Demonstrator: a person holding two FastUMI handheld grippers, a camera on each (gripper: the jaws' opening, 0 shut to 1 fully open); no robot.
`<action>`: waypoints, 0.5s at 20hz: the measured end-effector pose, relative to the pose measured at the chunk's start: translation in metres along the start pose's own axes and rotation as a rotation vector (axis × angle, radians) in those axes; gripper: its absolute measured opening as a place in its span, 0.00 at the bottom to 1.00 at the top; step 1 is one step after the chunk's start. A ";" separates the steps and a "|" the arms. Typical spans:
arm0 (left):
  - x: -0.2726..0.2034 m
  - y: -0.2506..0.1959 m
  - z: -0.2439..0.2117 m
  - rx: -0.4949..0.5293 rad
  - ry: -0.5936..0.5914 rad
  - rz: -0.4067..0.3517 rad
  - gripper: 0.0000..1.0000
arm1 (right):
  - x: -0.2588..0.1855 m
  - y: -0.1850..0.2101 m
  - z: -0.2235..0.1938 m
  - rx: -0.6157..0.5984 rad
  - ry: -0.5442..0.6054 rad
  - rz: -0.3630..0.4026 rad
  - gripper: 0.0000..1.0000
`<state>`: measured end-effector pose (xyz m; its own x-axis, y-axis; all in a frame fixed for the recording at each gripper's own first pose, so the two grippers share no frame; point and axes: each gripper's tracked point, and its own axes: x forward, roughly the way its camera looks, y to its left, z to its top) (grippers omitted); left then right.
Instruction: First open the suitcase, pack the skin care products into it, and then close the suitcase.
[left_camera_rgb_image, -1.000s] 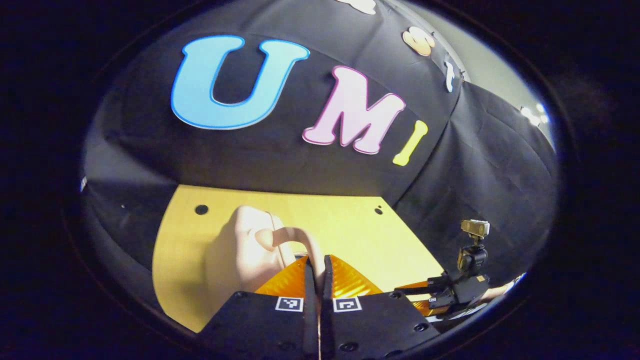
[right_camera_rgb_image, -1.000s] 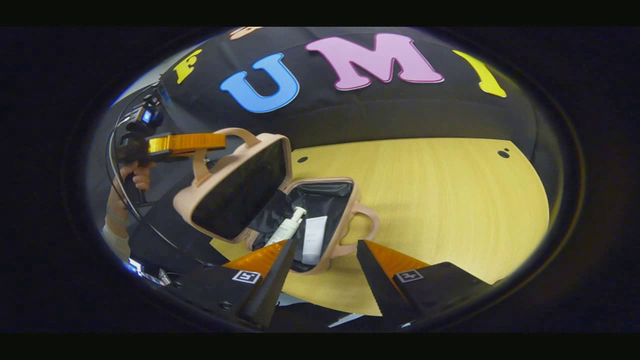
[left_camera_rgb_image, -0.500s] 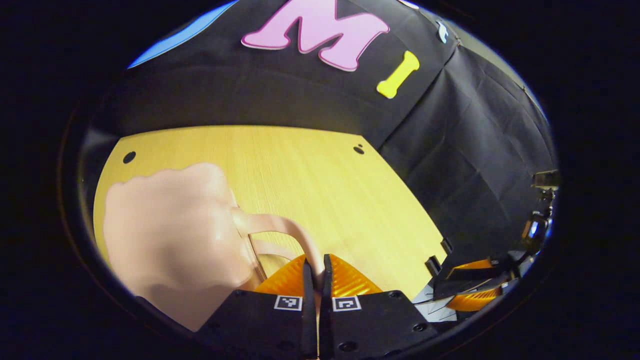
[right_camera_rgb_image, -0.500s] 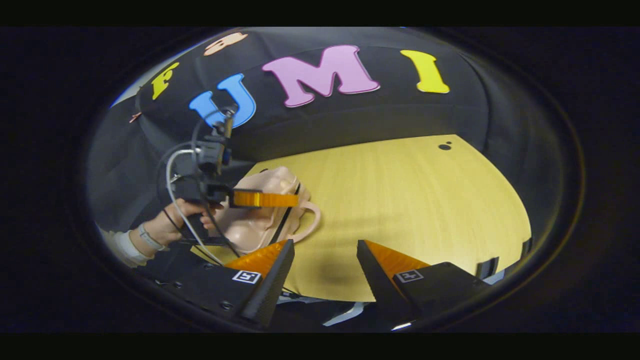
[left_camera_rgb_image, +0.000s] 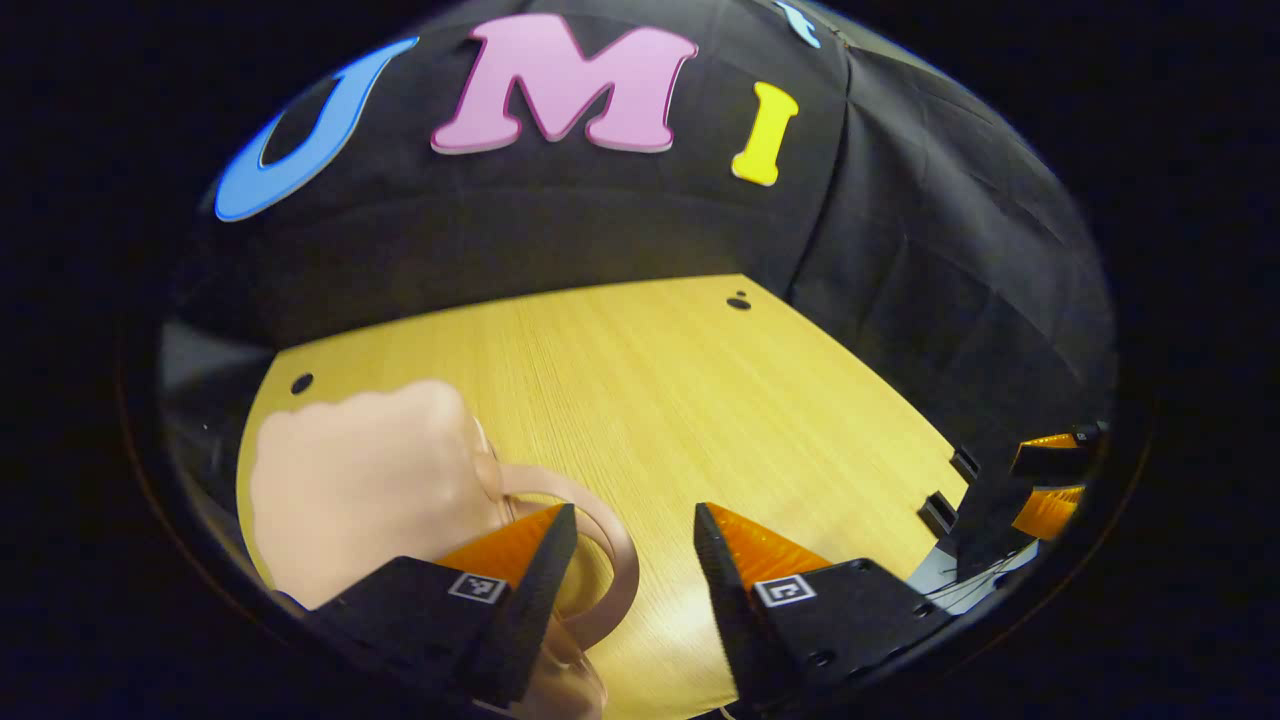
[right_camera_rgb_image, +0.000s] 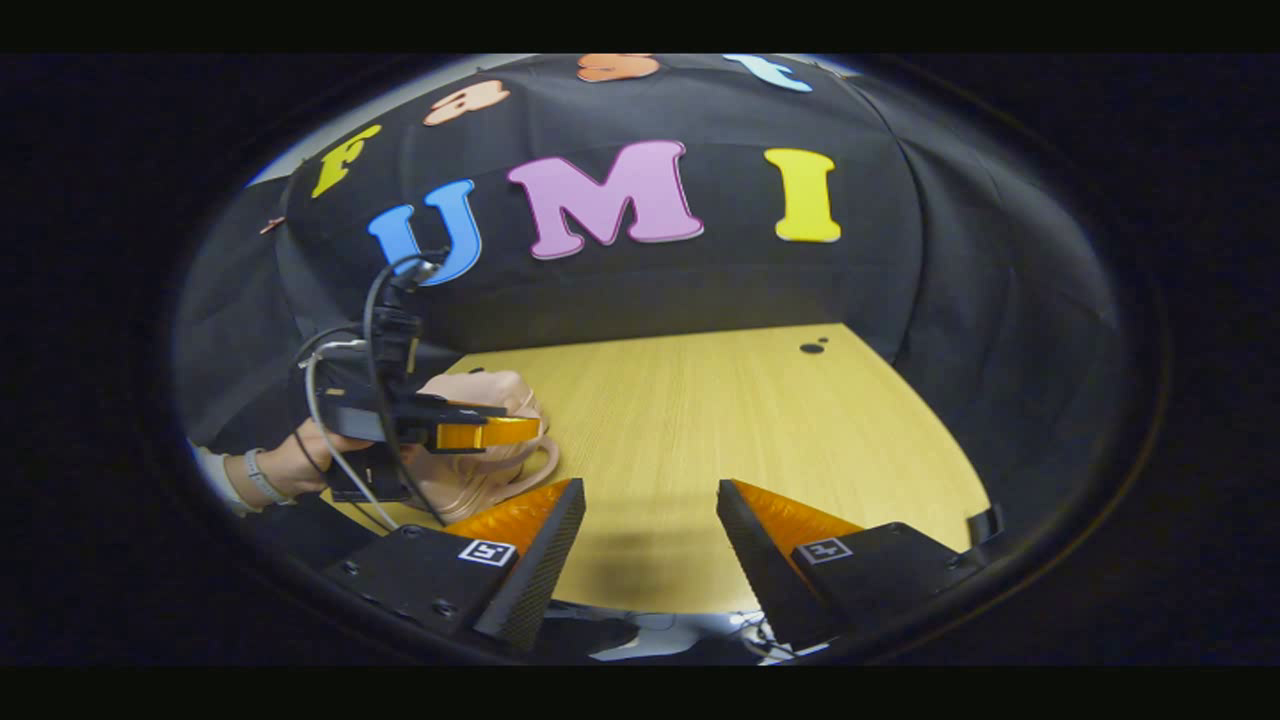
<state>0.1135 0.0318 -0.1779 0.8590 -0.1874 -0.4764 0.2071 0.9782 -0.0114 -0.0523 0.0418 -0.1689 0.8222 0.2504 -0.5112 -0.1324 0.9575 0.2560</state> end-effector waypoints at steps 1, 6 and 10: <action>-0.015 -0.009 0.022 0.010 -0.075 0.030 0.81 | -0.004 -0.007 0.013 -0.028 -0.037 0.011 0.87; -0.109 -0.066 0.118 0.015 -0.390 0.220 0.96 | -0.035 -0.050 0.104 -0.157 -0.272 0.017 0.95; -0.168 -0.119 0.155 0.009 -0.518 0.300 0.96 | -0.066 -0.064 0.153 -0.233 -0.409 0.055 0.95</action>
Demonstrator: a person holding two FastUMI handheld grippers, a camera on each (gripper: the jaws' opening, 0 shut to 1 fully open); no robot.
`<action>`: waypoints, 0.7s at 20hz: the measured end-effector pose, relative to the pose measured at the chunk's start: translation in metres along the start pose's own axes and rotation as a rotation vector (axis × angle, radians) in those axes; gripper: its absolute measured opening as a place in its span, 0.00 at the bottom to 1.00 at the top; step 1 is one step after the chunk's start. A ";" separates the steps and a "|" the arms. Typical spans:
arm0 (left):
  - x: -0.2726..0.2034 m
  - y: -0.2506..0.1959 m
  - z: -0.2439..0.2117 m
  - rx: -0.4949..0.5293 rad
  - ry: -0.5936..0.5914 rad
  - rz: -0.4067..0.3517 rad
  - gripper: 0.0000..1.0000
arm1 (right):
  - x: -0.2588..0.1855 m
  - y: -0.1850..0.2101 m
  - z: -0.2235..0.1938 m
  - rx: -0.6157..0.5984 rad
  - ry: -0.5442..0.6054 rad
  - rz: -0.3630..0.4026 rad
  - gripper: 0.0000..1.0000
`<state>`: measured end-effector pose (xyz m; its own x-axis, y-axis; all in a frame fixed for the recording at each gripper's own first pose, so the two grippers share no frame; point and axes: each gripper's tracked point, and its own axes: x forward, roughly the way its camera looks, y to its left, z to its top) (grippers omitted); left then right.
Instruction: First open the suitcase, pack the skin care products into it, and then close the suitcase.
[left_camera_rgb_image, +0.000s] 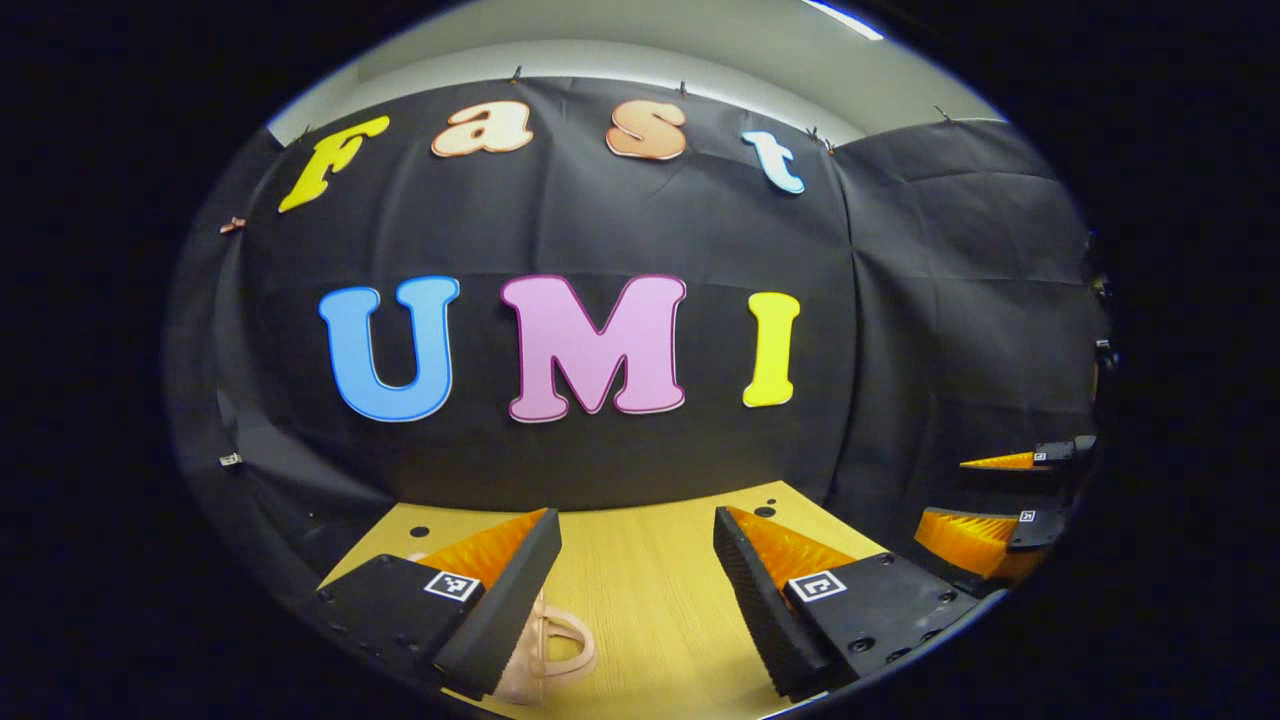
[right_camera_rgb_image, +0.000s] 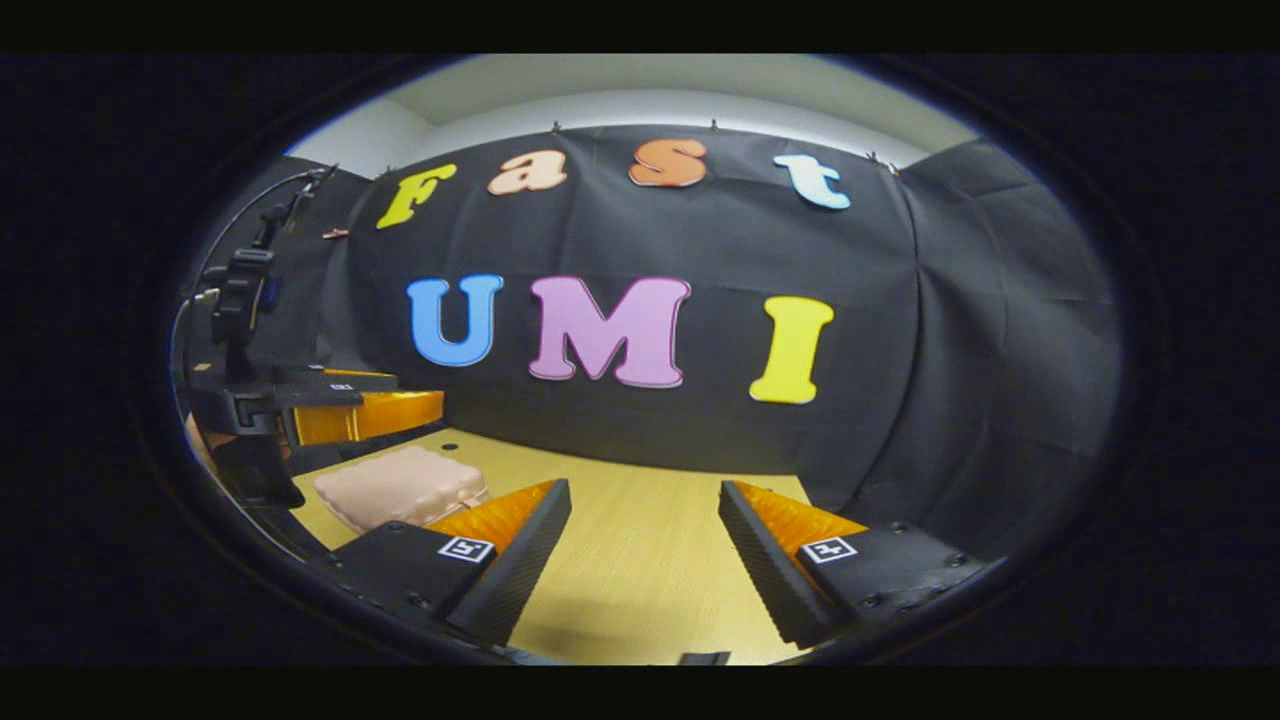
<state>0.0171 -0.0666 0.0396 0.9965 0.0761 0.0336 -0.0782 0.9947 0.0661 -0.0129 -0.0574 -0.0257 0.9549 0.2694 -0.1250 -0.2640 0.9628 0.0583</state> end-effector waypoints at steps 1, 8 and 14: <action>-0.009 -0.010 0.007 -0.002 -0.010 0.014 0.95 | -0.004 0.000 0.009 -0.005 -0.021 0.028 0.95; -0.055 -0.038 0.055 -0.029 -0.063 0.034 0.96 | -0.019 -0.026 0.083 0.015 -0.169 0.041 0.95; -0.043 -0.039 0.074 -0.009 -0.079 -0.013 0.96 | -0.023 -0.036 0.107 -0.013 -0.213 -0.028 0.96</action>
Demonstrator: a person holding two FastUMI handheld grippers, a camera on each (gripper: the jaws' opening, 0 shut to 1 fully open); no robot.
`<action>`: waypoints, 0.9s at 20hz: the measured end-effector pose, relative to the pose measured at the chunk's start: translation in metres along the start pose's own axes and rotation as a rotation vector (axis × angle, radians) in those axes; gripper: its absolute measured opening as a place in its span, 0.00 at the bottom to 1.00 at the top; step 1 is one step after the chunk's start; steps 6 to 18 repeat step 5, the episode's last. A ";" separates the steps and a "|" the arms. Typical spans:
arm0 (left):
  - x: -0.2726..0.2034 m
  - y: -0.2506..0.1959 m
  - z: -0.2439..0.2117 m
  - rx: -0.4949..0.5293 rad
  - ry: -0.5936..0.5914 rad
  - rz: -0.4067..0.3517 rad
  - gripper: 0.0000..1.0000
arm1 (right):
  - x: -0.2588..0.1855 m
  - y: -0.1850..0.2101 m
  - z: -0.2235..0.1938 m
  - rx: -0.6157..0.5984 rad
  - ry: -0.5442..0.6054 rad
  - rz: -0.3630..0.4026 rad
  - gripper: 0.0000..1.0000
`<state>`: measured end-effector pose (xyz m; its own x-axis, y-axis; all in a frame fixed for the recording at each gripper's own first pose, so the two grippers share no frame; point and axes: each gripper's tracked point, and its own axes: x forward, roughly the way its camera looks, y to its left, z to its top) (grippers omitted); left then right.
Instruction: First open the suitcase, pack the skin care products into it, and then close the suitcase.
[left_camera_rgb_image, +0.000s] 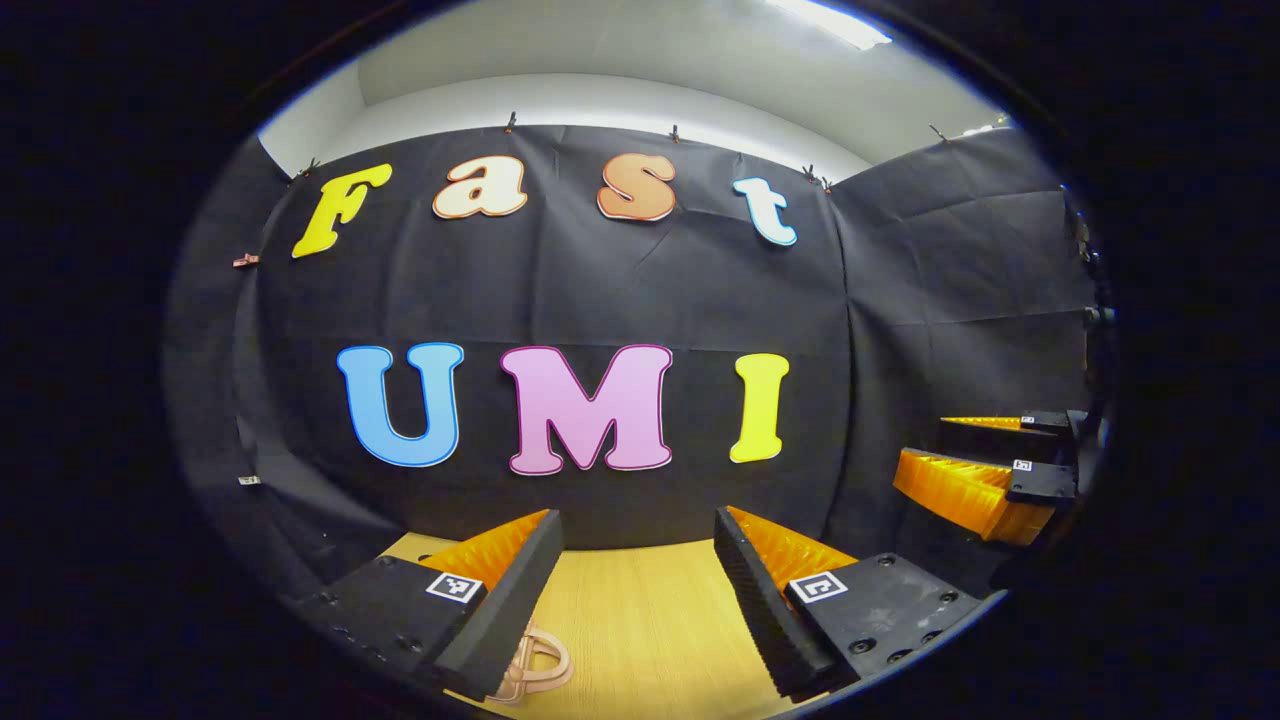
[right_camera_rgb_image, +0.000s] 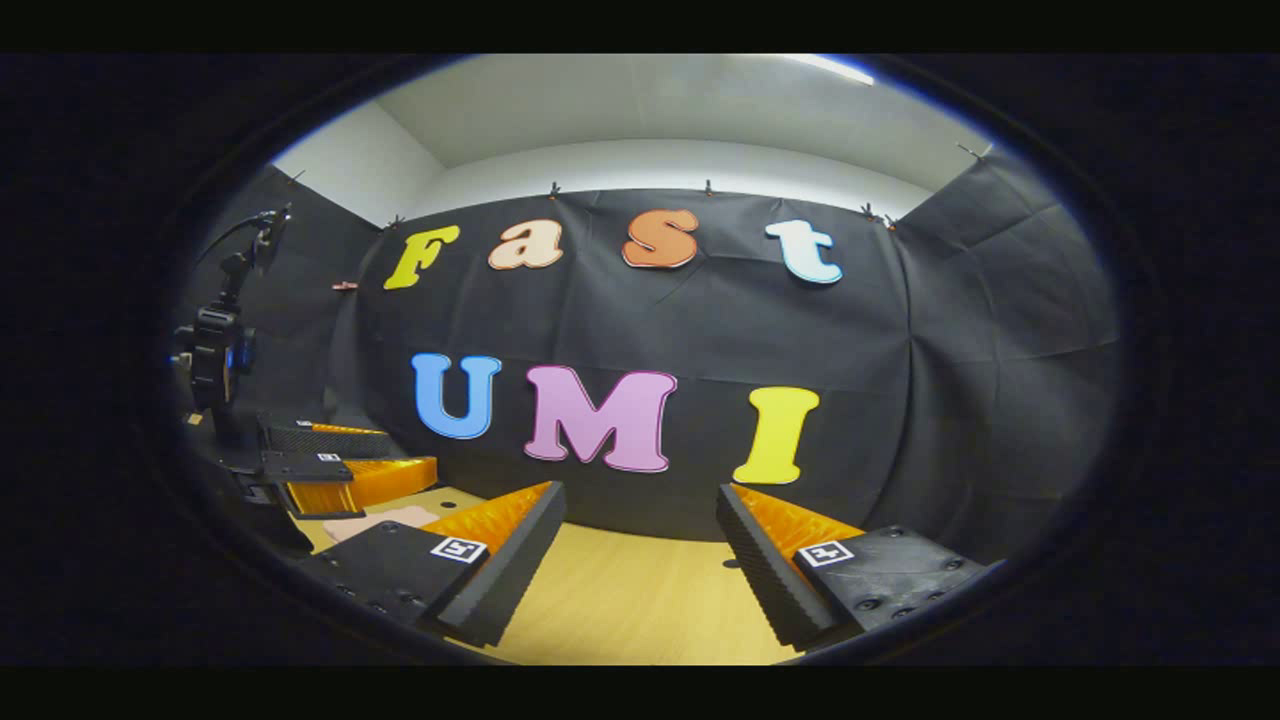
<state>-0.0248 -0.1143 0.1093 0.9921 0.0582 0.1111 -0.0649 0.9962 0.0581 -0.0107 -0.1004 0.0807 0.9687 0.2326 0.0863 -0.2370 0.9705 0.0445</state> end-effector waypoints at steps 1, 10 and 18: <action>0.003 -0.003 0.003 -0.002 -0.009 -0.018 0.95 | 0.002 0.002 0.002 -0.009 -0.001 -0.002 0.97; 0.013 0.002 0.007 -0.014 -0.014 -0.038 0.95 | 0.007 0.010 0.006 -0.038 -0.002 -0.002 0.95; 0.013 0.002 0.007 -0.014 -0.014 -0.038 0.95 | 0.007 0.010 0.006 -0.038 -0.002 -0.002 0.95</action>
